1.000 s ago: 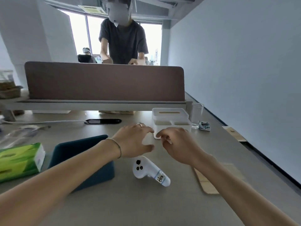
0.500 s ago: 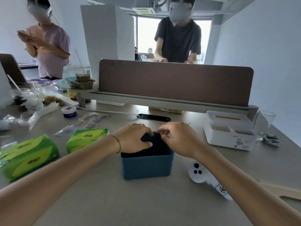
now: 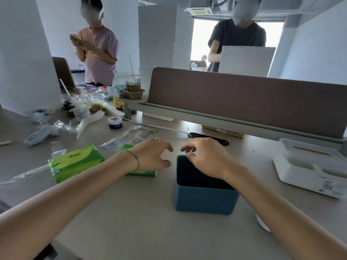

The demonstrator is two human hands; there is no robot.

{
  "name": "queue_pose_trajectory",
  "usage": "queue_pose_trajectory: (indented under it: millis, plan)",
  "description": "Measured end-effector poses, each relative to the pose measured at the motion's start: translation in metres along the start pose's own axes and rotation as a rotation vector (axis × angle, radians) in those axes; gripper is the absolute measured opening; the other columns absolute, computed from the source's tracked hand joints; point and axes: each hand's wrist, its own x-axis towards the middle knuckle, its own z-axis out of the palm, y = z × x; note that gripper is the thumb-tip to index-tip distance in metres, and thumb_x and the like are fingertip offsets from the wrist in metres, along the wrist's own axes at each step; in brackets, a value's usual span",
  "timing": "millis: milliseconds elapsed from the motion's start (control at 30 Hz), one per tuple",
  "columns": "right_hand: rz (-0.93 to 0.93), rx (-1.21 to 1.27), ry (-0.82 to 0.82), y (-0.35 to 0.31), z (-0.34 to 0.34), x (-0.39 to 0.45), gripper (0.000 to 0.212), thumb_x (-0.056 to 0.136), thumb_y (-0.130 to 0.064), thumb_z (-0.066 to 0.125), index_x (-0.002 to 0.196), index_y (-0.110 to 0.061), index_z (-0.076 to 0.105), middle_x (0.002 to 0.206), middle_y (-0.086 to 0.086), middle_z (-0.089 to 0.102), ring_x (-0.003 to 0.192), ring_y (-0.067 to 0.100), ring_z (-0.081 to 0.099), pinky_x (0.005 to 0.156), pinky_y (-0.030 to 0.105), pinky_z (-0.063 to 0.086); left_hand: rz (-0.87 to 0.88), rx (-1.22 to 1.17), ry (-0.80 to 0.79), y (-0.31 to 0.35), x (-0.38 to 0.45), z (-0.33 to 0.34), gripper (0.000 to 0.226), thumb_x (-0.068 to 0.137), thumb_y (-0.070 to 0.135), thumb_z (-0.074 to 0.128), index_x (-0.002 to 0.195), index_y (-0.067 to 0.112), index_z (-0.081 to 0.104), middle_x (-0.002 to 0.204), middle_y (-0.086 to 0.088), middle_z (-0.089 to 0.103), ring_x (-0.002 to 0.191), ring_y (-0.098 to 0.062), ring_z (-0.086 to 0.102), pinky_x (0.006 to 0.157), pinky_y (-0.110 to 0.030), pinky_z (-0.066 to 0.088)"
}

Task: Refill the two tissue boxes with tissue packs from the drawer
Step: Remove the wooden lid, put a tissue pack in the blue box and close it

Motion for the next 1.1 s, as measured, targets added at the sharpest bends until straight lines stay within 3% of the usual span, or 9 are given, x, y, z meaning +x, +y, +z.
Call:
queue_pose_trajectory:
  millis: [167,267,333,467,667,733,833,933,1100]
  plan:
    - [-0.023,0.005,-0.037,-0.016,0.013,0.02,0.024,0.093,-0.025,0.056,0.108,-0.032,0.073,0.104,-0.015,0.073,0.094,0.005,0.064,0.085,0.03,0.054,-0.165,0.13,-0.231,-0.05,0.005,0.008,0.112,0.073,0.062,0.076,0.16,0.036,0.01,0.162,-0.006,0.031,0.149,-0.029,0.03,0.118,-0.048,0.035]
    - [-0.036,0.022,-0.043,-0.02,0.019,0.026,0.023,0.094,-0.026,0.056,0.109,-0.031,0.074,0.103,-0.014,0.073,0.093,0.005,0.064,0.087,0.031,0.054,-0.238,0.135,-0.299,-0.071,0.01,0.016,0.129,0.07,0.051,0.084,0.162,0.033,-0.004,0.17,-0.01,0.013,0.156,-0.031,0.011,0.122,-0.051,0.027]
    - [-0.042,0.029,-0.045,-0.02,0.023,0.029,0.023,0.093,-0.026,0.057,0.109,-0.032,0.073,0.103,-0.015,0.073,0.092,0.004,0.064,0.087,0.033,0.055,-0.255,0.149,-0.285,-0.08,0.012,0.02,0.133,0.068,0.048,0.087,0.162,0.032,-0.006,0.17,-0.009,0.011,0.157,-0.031,0.01,0.123,-0.051,0.028]
    - [-0.039,0.028,-0.047,-0.021,0.025,0.032,0.023,0.093,-0.026,0.058,0.108,-0.032,0.073,0.102,-0.015,0.072,0.093,0.005,0.065,0.088,0.035,0.055,-0.247,0.149,-0.171,-0.089,0.009,0.024,0.126,0.061,0.048,0.089,0.159,0.039,0.011,0.157,-0.004,0.034,0.144,-0.027,0.034,0.108,-0.047,0.045]
    - [-0.046,0.019,-0.038,-0.02,0.025,0.033,0.024,0.092,-0.026,0.06,0.112,-0.032,0.071,0.113,-0.012,0.069,0.102,0.011,0.063,0.093,0.037,0.052,-0.19,0.102,0.002,-0.083,0.0,0.016,0.117,0.061,0.056,0.086,0.155,0.04,0.019,0.144,-0.004,0.042,0.131,-0.025,0.042,0.097,-0.04,0.046]
    - [-0.057,0.013,-0.023,-0.021,0.022,0.033,0.036,0.09,-0.027,0.064,0.126,-0.031,0.065,0.134,-0.009,0.059,0.118,0.015,0.057,0.101,0.035,0.045,-0.15,0.099,0.089,-0.074,-0.005,0.004,0.115,0.062,0.058,0.083,0.155,0.042,0.018,0.144,-0.003,0.042,0.132,-0.026,0.042,0.096,-0.04,0.046]
    - [-0.052,-0.029,-0.019,-0.023,0.013,0.032,0.073,0.084,-0.037,0.073,0.149,-0.033,0.042,0.158,-0.004,0.033,0.137,0.022,0.042,0.111,0.042,0.034,-0.084,0.076,0.195,-0.055,-0.01,-0.019,0.111,0.06,0.061,0.082,0.153,0.046,0.023,0.138,-0.001,0.046,0.128,-0.024,0.045,0.091,-0.041,0.049]
    - [-0.051,-0.066,0.003,-0.02,0.002,0.029,0.096,0.076,-0.047,0.08,0.154,-0.034,0.025,0.164,0.0,0.018,0.142,0.027,0.038,0.112,0.048,0.034,-0.018,0.053,0.267,-0.033,-0.013,-0.039,0.11,0.058,0.063,0.081,0.152,0.043,0.027,0.135,-0.001,0.05,0.123,-0.024,0.049,0.09,-0.039,0.048]
    - [-0.066,-0.077,0.086,-0.006,-0.029,0.009,0.102,0.07,-0.056,0.08,0.154,-0.036,0.025,0.163,0.0,0.022,0.138,0.025,0.043,0.111,0.048,0.037,0.068,-0.013,0.294,0.008,-0.012,-0.054,0.108,0.055,0.067,0.078,0.15,0.044,0.03,0.125,0.001,0.054,0.115,-0.024,0.052,0.093,-0.044,0.051]
